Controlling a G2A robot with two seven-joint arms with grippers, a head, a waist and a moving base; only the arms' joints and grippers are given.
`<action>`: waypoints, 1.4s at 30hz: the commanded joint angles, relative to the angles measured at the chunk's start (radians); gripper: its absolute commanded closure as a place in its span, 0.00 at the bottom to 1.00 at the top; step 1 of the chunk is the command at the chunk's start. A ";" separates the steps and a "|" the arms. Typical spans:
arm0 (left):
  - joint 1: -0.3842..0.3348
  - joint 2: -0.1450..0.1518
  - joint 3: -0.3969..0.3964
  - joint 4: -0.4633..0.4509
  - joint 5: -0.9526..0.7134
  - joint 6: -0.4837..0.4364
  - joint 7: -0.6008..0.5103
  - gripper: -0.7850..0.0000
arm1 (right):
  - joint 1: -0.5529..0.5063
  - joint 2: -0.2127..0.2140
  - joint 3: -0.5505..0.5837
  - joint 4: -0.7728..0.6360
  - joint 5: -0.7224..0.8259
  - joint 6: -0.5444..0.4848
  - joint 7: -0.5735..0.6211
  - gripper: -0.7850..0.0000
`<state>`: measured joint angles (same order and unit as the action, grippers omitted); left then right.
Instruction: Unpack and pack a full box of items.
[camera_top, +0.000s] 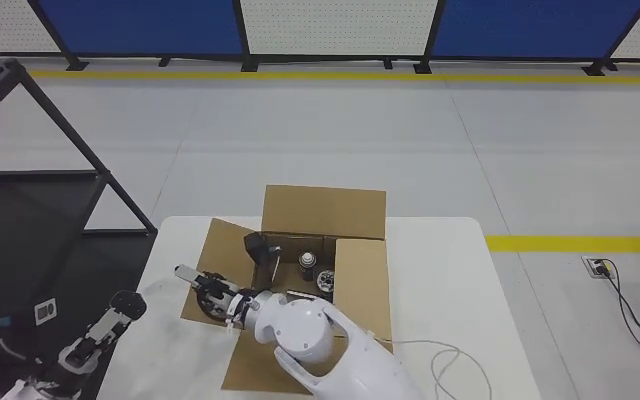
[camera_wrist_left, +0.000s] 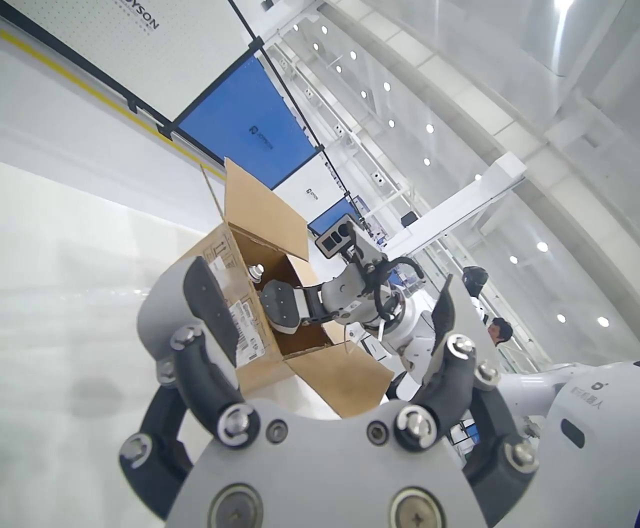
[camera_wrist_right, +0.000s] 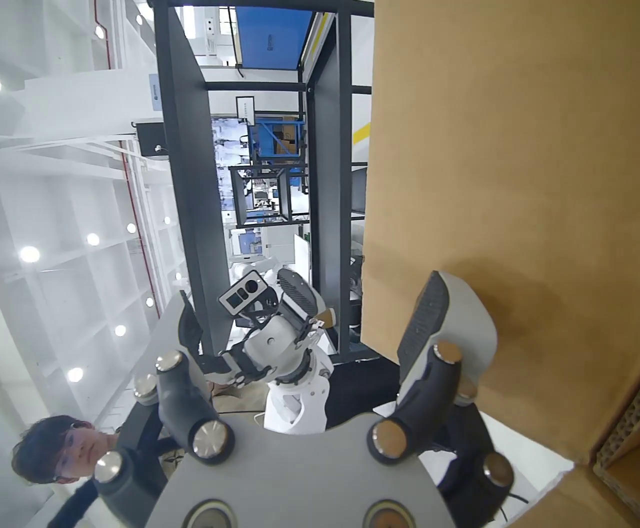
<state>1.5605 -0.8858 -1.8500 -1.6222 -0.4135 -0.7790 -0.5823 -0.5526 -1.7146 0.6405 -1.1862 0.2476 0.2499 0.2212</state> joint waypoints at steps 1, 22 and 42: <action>-0.001 -0.001 -0.001 0.003 -0.005 0.001 -0.004 0.00 | 0.015 -0.011 -0.014 0.024 -0.038 0.030 -0.052 0.00; -0.041 -0.013 0.008 0.032 -0.028 0.008 -0.032 0.00 | 0.053 -0.088 -0.019 0.153 -0.118 0.108 -0.090 0.00; -0.062 -0.020 0.011 0.039 -0.058 0.015 -0.084 0.00 | -0.010 -0.075 0.109 0.065 -0.195 0.050 -0.017 0.00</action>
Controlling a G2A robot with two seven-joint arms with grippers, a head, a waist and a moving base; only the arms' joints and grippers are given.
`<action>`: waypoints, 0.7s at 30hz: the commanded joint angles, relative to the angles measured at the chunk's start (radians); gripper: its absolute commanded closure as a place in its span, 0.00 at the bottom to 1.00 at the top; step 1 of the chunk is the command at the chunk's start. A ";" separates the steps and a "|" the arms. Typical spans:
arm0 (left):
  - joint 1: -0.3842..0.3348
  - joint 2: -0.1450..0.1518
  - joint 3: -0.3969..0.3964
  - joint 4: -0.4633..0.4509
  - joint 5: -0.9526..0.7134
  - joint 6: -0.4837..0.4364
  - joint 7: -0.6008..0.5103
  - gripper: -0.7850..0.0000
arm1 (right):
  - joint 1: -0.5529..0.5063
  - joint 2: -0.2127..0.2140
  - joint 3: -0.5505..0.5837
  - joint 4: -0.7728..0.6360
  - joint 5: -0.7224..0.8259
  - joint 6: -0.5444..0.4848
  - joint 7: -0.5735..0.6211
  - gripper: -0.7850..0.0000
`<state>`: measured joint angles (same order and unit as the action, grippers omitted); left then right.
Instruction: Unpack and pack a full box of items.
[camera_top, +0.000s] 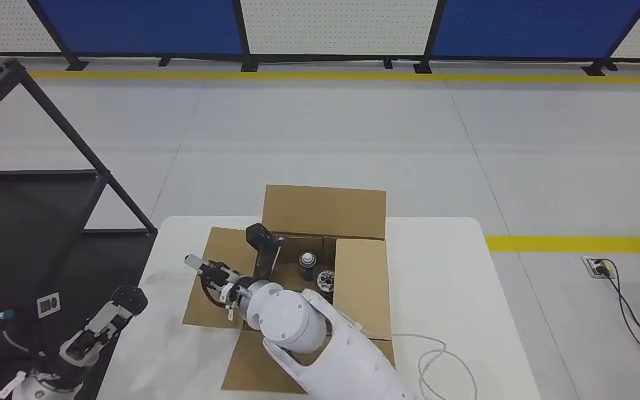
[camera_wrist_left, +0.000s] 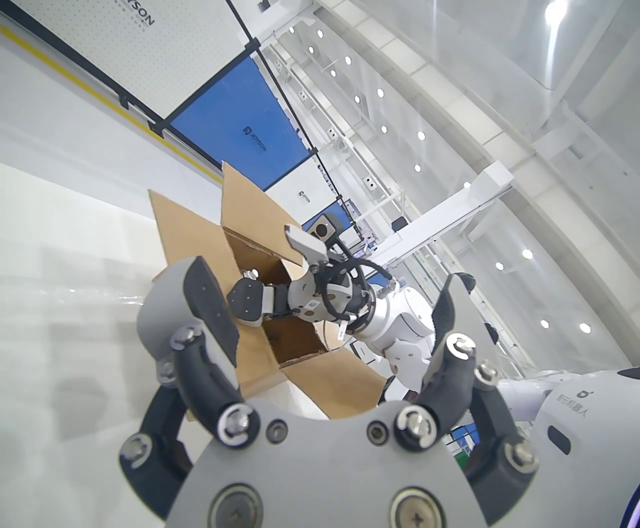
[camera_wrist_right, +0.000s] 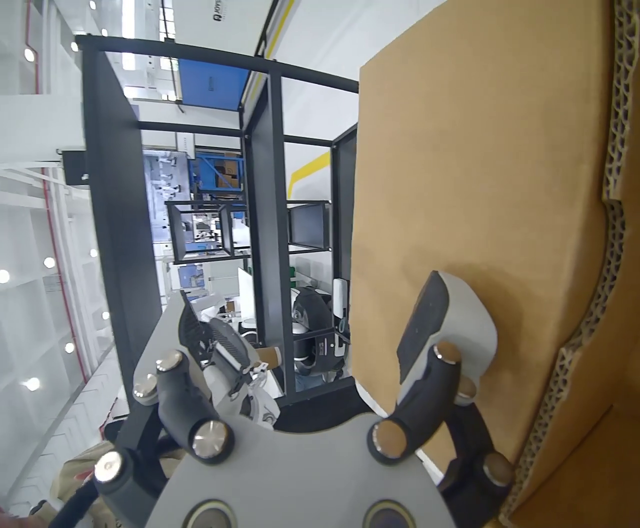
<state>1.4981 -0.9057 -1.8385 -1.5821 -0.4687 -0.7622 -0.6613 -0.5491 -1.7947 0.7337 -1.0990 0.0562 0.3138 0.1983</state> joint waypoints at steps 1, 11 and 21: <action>0.000 0.000 -0.002 -0.003 -0.004 -0.003 -0.010 0.00 | -0.028 0.011 0.033 -0.045 -0.009 -0.031 0.012 0.00; 0.009 -0.001 -0.017 -0.048 -0.044 -0.007 -0.058 0.00 | -0.220 0.075 0.203 -0.284 -0.047 -0.144 0.125 0.00; -0.004 0.012 -0.075 -0.183 -0.100 0.085 -0.202 0.00 | -0.380 0.120 0.340 -0.444 -0.062 -0.212 0.212 0.00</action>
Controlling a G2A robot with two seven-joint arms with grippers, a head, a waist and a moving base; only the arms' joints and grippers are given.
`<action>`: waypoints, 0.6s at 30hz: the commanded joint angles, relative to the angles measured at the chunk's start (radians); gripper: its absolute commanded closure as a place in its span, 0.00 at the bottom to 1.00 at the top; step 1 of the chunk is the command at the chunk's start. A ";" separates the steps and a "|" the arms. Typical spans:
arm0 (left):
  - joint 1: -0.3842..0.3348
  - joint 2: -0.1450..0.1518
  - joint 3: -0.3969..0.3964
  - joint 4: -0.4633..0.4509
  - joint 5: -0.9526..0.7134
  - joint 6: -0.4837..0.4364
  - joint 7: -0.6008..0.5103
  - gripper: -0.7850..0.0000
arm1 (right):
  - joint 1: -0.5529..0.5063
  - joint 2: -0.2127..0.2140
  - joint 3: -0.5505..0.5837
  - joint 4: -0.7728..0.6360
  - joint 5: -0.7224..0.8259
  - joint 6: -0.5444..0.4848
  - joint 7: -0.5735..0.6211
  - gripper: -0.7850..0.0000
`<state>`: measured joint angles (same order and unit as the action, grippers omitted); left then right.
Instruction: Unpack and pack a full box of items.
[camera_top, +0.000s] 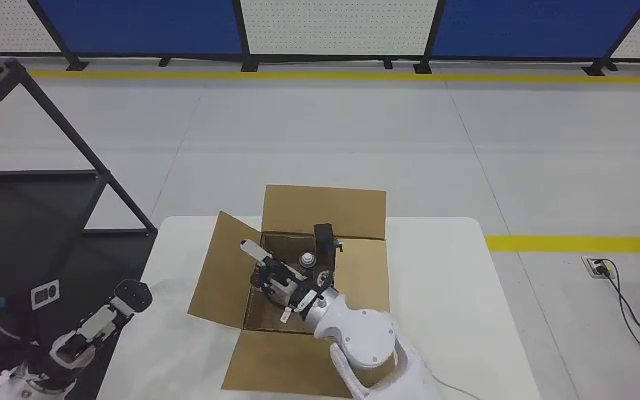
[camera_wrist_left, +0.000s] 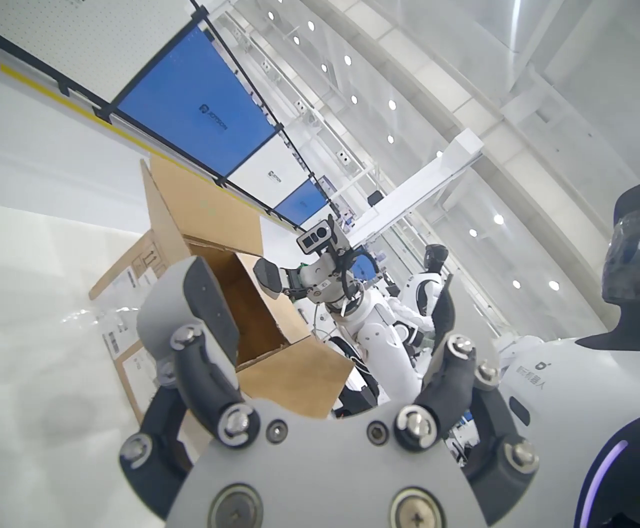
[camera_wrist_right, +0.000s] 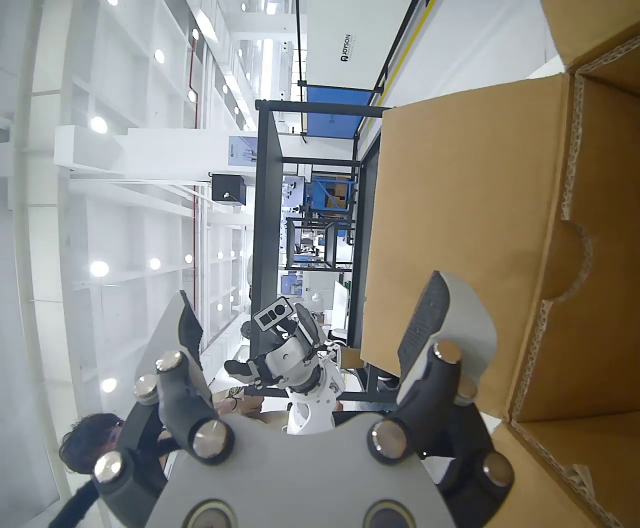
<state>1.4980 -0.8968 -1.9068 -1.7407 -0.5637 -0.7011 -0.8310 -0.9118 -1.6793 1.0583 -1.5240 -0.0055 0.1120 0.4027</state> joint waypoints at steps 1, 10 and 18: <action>-0.012 0.007 -0.016 -0.043 -0.011 0.054 -0.065 0.00 | -0.037 0.010 0.032 -0.039 -0.001 -0.021 0.016 0.00; -0.212 0.036 0.038 -0.073 0.002 0.307 -0.236 0.00 | -0.232 0.060 0.221 -0.283 -0.010 -0.084 0.132 0.00; -0.411 0.038 0.236 -0.044 0.015 0.449 -0.286 0.00 | -0.414 0.094 0.362 -0.482 -0.021 -0.098 0.161 0.00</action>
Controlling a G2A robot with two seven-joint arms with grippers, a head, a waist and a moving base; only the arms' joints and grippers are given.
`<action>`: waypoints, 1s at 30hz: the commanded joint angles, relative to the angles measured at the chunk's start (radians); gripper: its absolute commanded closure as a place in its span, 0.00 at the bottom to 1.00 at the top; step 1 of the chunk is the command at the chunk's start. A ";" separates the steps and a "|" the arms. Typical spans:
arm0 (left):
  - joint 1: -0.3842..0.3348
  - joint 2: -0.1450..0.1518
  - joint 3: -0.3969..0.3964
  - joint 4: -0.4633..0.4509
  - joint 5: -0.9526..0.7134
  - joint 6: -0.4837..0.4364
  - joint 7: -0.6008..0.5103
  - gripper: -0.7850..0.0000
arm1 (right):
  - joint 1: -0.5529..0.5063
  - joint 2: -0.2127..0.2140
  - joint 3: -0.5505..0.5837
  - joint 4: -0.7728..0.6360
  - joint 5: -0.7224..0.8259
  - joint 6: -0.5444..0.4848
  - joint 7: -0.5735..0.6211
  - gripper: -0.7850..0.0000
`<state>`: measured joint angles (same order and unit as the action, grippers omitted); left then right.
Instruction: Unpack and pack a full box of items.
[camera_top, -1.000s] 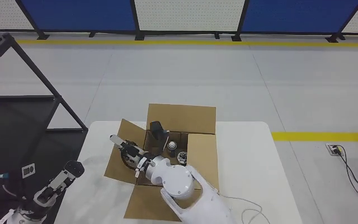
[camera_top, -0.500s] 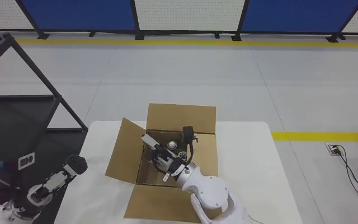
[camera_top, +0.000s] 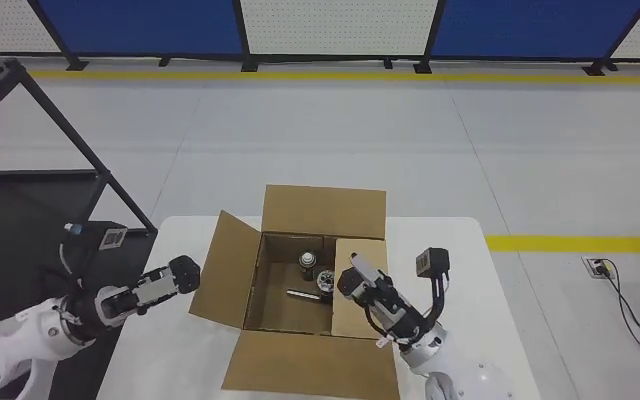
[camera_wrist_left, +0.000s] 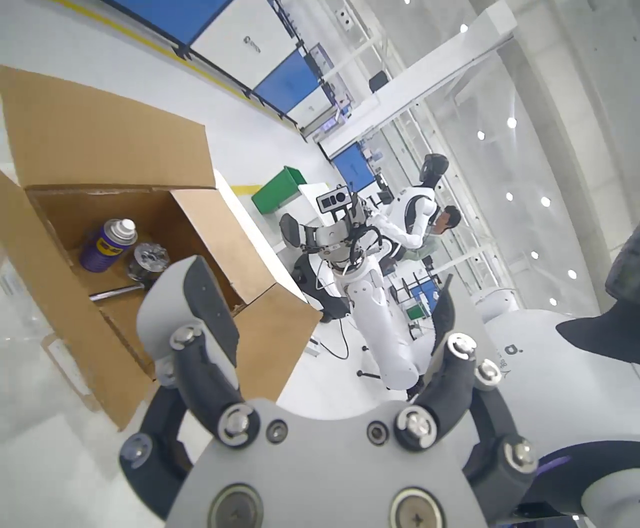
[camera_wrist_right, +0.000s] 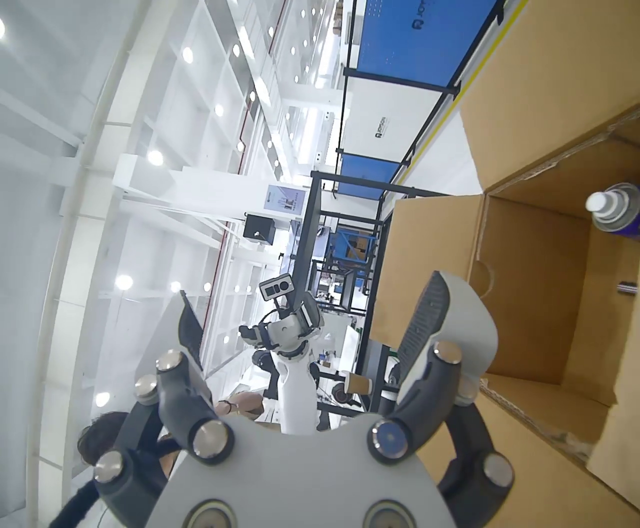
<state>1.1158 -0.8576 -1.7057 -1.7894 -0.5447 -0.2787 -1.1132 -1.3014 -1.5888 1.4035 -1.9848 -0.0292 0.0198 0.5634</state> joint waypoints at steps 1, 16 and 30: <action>-0.052 -0.002 0.063 0.007 0.001 0.049 -0.010 0.00 | -0.047 0.006 0.032 -0.039 0.007 -0.013 -0.003 0.00; -0.319 -0.064 0.541 0.105 0.199 0.231 0.147 0.00 | -0.321 0.041 0.212 -0.178 0.115 -0.163 -0.033 0.00; -0.372 -0.090 0.640 0.168 0.208 0.241 0.173 0.00 | -0.349 0.051 0.242 -0.192 0.126 -0.146 -0.017 0.00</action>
<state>0.7442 -0.9472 -1.0653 -1.6216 -0.3368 -0.0378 -0.9399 -1.6502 -1.5374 1.6456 -2.1770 0.0971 -0.1262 0.5463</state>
